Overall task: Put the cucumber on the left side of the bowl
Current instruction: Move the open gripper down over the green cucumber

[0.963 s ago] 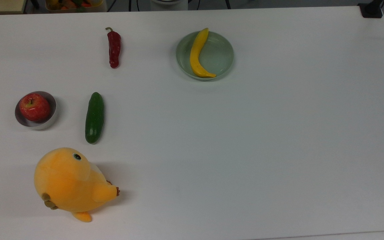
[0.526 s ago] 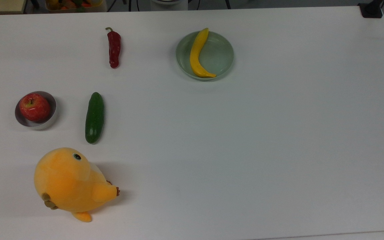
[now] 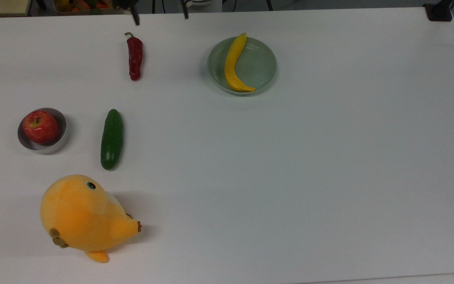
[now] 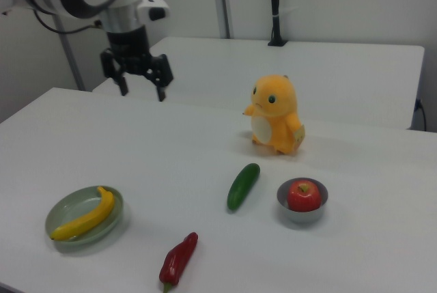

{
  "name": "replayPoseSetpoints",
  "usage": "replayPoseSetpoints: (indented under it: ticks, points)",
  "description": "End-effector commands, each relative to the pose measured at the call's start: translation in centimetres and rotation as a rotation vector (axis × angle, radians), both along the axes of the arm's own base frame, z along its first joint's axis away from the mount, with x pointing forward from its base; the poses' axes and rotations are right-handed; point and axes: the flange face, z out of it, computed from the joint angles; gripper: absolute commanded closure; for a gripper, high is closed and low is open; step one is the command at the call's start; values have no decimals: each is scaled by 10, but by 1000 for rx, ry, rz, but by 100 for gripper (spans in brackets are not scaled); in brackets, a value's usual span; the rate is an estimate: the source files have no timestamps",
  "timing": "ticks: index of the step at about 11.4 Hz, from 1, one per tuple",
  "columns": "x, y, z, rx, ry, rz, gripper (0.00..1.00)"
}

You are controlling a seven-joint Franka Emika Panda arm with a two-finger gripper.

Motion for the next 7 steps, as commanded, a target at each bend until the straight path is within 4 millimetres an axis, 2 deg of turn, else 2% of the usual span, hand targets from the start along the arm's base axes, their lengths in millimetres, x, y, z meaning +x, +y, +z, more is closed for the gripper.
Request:
replayPoseSetpoints:
  ticks: [1,3,6,7]
  points:
    - [37,-35,-30,-28,-85,1,0]
    - [59,-61,-67,-48,-99,-19,0]
    - [83,-89,-136,-82,-77,-49,0]
    - [91,-93,-157,-93,-77,-53,0]
